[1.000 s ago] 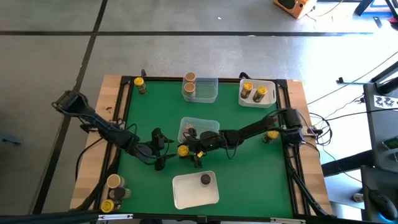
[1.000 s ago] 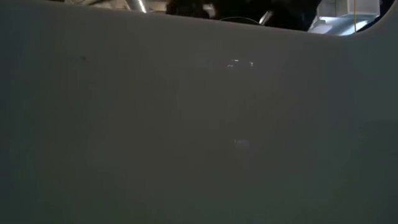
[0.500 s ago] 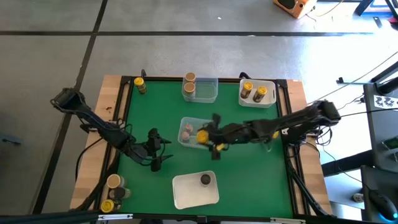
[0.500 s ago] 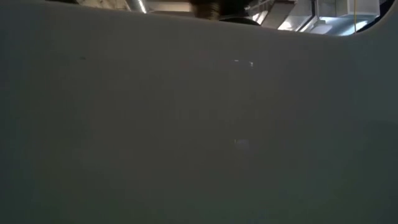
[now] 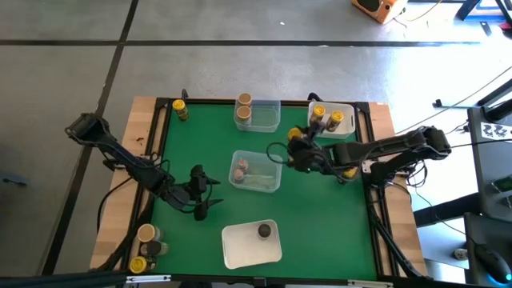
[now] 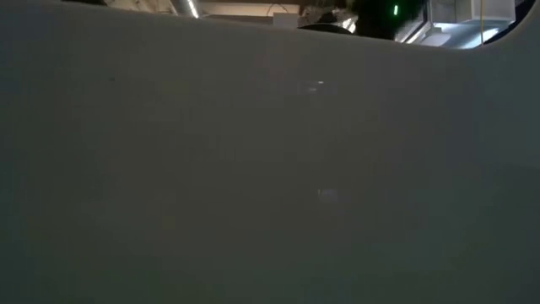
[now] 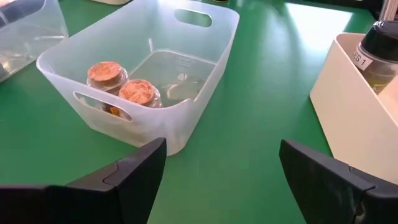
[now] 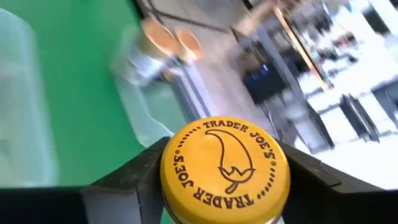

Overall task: Sort spices by type
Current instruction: Put the yellow seasoning bottle into the top white bin

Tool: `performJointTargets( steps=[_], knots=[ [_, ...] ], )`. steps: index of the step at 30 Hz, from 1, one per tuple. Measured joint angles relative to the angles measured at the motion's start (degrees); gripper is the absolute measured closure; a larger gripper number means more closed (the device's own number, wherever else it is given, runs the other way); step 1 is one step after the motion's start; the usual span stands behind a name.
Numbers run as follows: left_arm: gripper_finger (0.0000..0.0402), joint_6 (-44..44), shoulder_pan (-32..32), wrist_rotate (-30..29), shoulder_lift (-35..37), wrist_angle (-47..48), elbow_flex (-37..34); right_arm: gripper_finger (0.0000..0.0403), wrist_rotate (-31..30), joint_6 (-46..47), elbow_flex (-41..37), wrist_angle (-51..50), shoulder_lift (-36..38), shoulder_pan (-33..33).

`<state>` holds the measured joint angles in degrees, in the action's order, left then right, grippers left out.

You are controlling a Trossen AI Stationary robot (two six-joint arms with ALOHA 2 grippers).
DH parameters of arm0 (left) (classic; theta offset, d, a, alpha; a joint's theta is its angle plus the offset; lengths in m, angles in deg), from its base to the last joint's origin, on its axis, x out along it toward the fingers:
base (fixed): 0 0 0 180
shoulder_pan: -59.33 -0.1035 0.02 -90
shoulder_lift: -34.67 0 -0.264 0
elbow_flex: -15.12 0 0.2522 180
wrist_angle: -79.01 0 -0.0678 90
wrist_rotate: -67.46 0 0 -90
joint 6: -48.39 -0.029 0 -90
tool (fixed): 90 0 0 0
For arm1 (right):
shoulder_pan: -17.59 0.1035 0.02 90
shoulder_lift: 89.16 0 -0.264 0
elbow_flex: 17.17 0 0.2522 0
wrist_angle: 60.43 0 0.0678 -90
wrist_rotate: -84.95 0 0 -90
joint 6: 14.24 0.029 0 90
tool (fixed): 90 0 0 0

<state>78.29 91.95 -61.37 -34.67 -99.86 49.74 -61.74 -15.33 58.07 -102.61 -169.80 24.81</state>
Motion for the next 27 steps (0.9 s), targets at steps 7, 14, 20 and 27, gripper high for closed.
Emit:
performJointTargets(
  steps=[7, 14, 20, 27],
  knots=[
    [0.0092, -1.3, -0.5, -0.6, 0.0, 0.0, 0.0, 0.0175, 0.1, 5.3, -10.0, 3.1, 2.0, -11.4],
    [0.0092, -1.3, -0.5, -0.7, 0.0, 0.2, 0.0, 0.0175, 3.2, 6.5, -20.8, 17.3, 10.0, -20.8],
    [0.0092, -1.3, -0.7, -0.9, 0.0, 0.1, 0.0, 0.0175, 6.5, 8.2, -30.0, 32.8, 12.2, -25.2],
    [0.0092, -1.1, -0.8, -0.9, 0.0, 0.0, 0.0, 0.0175, 6.8, 9.8, -35.3, 44.2, 9.6, -25.8]
  ],
)
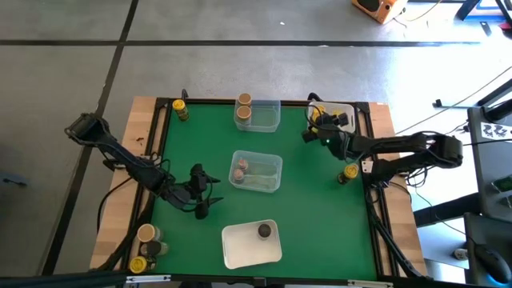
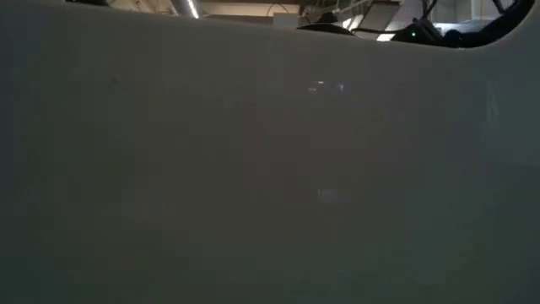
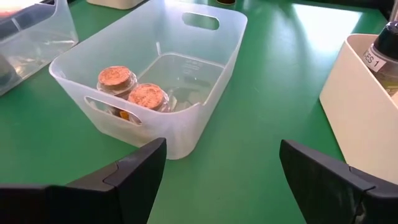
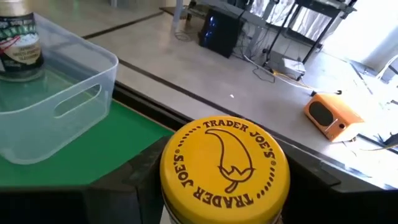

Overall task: Sort spices by type
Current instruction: Put the yellow seasoning bottle into the top white bin, then put the black seasoning bottle into the bottom white bin

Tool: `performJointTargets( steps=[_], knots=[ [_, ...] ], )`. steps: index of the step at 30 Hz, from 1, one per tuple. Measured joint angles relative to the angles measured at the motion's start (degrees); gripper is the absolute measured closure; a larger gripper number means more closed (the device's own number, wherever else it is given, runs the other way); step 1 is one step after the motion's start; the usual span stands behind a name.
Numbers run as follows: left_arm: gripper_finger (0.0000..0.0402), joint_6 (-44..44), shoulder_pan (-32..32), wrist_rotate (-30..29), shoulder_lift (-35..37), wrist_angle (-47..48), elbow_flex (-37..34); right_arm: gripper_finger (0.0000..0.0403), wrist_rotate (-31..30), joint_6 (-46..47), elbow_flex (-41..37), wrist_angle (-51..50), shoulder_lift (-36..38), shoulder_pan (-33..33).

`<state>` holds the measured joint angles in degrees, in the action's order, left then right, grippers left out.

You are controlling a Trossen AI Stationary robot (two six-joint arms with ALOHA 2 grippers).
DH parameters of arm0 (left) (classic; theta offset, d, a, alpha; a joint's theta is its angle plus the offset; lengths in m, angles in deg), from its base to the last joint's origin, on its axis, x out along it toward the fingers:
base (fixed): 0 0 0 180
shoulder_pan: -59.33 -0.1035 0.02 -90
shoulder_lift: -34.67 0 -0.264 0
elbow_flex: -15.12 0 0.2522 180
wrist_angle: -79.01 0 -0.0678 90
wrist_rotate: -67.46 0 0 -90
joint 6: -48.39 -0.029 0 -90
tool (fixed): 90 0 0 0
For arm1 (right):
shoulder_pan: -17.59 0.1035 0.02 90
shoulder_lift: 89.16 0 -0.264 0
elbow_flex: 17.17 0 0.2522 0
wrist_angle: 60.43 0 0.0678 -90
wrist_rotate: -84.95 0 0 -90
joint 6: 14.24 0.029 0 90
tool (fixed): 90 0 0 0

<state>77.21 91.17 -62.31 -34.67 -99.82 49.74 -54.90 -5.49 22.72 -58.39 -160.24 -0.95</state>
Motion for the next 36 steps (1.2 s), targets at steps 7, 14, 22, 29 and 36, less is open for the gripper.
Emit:
performJointTargets(
  steps=[7, 14, 22, 29, 36],
  knots=[
    [0.0092, 1.1, 0.0, 0.0, 0.0, 0.0, 0.0, 0.0175, 0.4, 4.2, -1.5, 1.2, -4.3, -0.3],
    [0.0092, 0.0, 0.0, 0.0, 0.0, 0.0, 0.0, 0.0175, 0.6, 4.8, -1.5, 2.1, -7.6, -0.3],
    [0.0092, 0.7, 0.0, 0.0, 0.0, 0.0, 0.0, 0.0079, 0.5, 4.7, -1.5, 2.4, -7.5, -0.3],
    [0.0092, -2.4, 0.2, 0.0, 0.0, 0.2, 0.5, 0.0018, 3.0, 2.7, -1.5, 2.0, -1.5, -0.2],
    [0.0092, -11.5, -0.5, 0.1, 0.0, 0.0, 4.6, 0.0031, 14.6, -0.6, -1.5, 2.6, 8.1, -0.2]
  ],
)
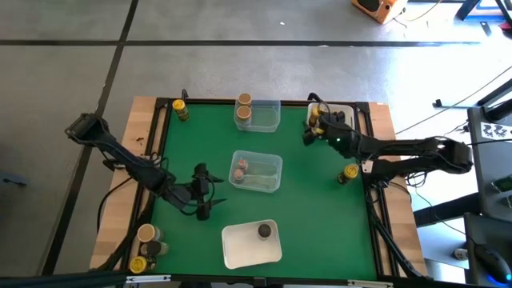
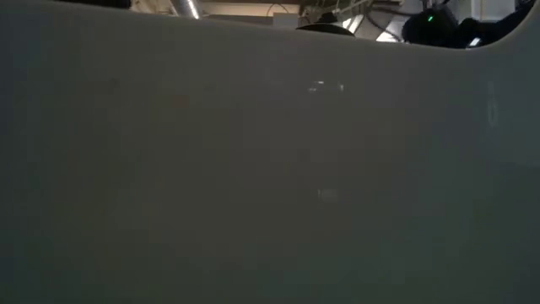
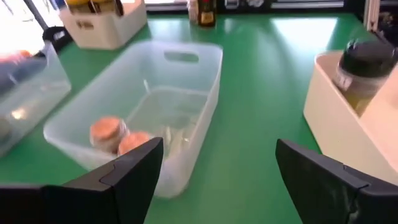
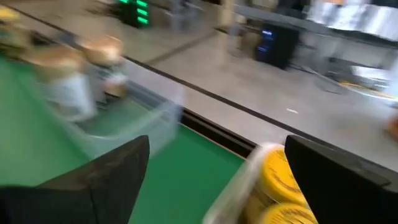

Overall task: Sort spices by type
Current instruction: Put the black seasoning bottle into the bottom white bin

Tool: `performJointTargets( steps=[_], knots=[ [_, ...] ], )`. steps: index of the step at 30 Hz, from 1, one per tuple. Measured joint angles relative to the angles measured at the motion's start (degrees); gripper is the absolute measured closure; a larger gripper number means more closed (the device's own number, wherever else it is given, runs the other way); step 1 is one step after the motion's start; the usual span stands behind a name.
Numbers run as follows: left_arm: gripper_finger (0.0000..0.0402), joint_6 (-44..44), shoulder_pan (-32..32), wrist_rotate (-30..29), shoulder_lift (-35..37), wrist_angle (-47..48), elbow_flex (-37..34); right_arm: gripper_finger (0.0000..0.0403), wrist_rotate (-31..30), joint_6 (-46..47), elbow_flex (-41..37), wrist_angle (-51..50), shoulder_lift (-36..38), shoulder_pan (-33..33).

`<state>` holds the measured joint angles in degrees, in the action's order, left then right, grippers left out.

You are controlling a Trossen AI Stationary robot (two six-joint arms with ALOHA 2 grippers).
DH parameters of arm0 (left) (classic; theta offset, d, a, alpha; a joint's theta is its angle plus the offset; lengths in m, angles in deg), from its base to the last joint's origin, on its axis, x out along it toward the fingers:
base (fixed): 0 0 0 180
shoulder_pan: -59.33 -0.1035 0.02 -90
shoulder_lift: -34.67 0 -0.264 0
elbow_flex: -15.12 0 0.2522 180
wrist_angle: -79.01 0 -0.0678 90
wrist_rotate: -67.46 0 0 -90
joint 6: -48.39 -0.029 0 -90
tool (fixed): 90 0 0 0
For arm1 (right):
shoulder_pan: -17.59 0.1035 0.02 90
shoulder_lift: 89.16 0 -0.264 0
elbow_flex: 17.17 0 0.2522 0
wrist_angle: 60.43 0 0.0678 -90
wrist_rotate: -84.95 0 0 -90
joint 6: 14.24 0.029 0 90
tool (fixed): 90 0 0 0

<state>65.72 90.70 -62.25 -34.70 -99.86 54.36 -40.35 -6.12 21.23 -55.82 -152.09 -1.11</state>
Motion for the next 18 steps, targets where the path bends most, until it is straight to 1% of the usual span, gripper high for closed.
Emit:
performJointTargets(
  steps=[3, 5, 7, 9, 12, 15, 18],
  knots=[
    [0.0092, -2.1, -1.0, 0.8, 0.0, 0.0, 1.9, 0.0035, 8.0, -2.0, 0.0, 3.3, 2.2, 0.0],
    [0.0092, -3.5, -1.8, 2.9, 0.0, 0.4, 3.4, 0.0036, 14.4, -3.0, 0.0, 7.8, 2.8, 0.0],
    [0.0092, -5.7, -2.2, 5.7, 0.0, 3.7, 6.4, 0.0036, 20.9, -3.7, 0.0, 13.5, 2.9, 0.0],
    [0.0092, -7.2, -2.0, 7.5, 0.0, 12.9, 12.0, 0.0036, 27.8, -3.7, 0.0, 19.7, 2.8, 0.0],
    [0.0092, -5.3, -0.5, 7.8, -0.7, 30.1, 22.5, 0.0038, 34.7, -3.0, 0.1, 28.8, 1.9, 0.7],
    [0.0092, -1.0, 0.9, 7.8, -2.9, 44.2, 31.1, 0.0039, 36.2, -4.2, 0.9, 32.9, 1.5, 2.8],
    [0.0092, 3.2, 2.6, 9.0, -6.1, 54.3, 37.8, 0.0039, 36.4, -7.3, 3.6, 32.5, 1.5, 5.6]
  ],
)
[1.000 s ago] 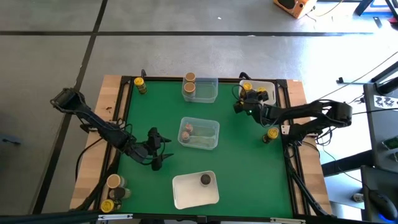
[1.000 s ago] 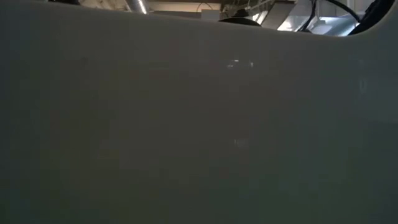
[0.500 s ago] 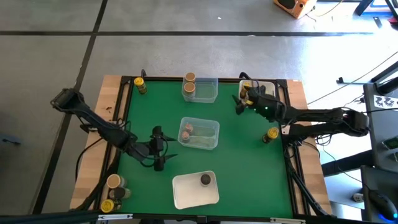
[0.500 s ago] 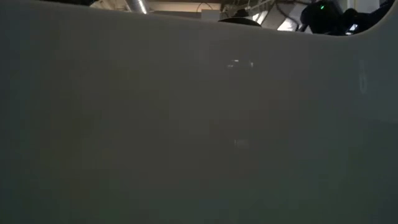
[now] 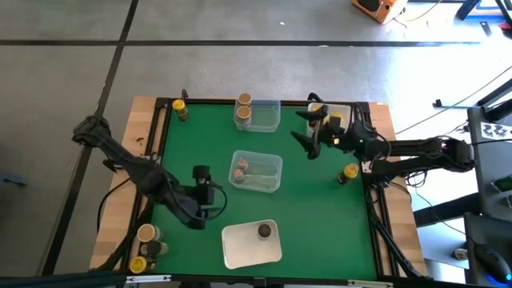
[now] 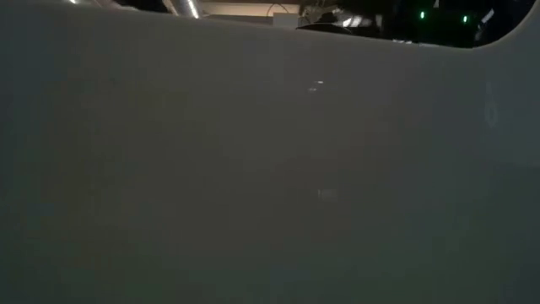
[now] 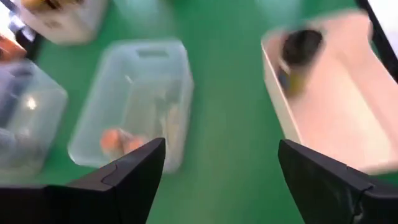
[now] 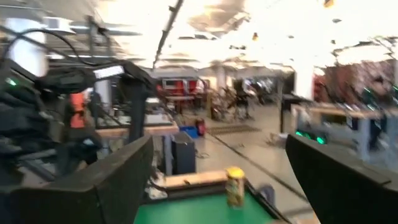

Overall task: Sort spices by type
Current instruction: Put the black seasoning bottle into the bottom white bin

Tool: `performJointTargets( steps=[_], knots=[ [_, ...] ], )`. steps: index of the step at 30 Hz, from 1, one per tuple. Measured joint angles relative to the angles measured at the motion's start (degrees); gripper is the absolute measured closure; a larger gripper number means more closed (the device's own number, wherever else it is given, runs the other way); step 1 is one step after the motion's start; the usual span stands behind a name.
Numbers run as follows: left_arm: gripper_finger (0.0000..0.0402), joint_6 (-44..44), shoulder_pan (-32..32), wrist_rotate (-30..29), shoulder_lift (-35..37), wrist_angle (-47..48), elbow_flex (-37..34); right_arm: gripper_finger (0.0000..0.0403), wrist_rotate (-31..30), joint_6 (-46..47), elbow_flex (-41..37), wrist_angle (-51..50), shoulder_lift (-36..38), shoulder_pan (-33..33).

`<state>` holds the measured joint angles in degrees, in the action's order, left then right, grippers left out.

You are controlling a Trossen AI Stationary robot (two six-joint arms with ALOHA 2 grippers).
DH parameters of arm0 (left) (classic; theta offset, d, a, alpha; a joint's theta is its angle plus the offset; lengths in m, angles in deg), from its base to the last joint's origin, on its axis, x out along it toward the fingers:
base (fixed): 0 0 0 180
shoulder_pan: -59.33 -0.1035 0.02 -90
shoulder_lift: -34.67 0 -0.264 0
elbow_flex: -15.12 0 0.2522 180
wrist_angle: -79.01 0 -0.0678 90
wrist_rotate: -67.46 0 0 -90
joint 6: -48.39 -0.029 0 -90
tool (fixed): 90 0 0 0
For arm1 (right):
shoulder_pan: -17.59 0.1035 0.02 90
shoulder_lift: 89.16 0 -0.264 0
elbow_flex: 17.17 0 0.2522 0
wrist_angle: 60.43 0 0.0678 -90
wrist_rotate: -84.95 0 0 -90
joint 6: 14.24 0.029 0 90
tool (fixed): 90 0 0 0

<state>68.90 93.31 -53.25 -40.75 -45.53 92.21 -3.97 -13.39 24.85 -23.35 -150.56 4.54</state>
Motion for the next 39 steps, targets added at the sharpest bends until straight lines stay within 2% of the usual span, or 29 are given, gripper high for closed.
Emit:
performJointTargets(
  steps=[3, 7, 11, 17, 23, 30, 39],
  knots=[
    [0.0092, 5.9, 1.3, 4.5, -3.7, 9.1, 5.0, 0.0039, -0.1, -3.0, 2.4, -0.2, -0.2, 2.3],
    [0.0092, 12.6, 4.1, 14.8, -8.2, 17.7, 11.2, 0.0039, -0.8, -4.0, 5.6, 0.1, -1.9, 3.4],
    [0.0092, 16.5, 8.5, 19.0, -11.7, 23.0, 14.0, 0.0039, 2.0, -2.9, 7.6, 0.1, -5.1, 3.8],
    [0.0092, 21.8, 14.3, 25.5, -15.3, 23.5, 14.2, 0.0039, 8.2, -2.4, 11.3, -0.1, -11.8, 3.8],
    [0.0092, 32.1, 18.2, 24.5, -18.0, 20.5, 14.2, 0.0039, 13.2, -1.0, 14.2, -0.2, -15.5, 3.8],
    [0.0092, 36.5, 21.9, 32.1, -20.3, 22.8, 14.2, 0.0039, 13.6, -1.1, 14.6, -0.3, -16.5, 4.5],
    [0.0092, 33.3, 25.3, 38.1, -23.1, 24.6, 14.1, 0.0039, 12.5, -1.2, 14.6, -1.4, -16.5, 4.5]
  ],
)
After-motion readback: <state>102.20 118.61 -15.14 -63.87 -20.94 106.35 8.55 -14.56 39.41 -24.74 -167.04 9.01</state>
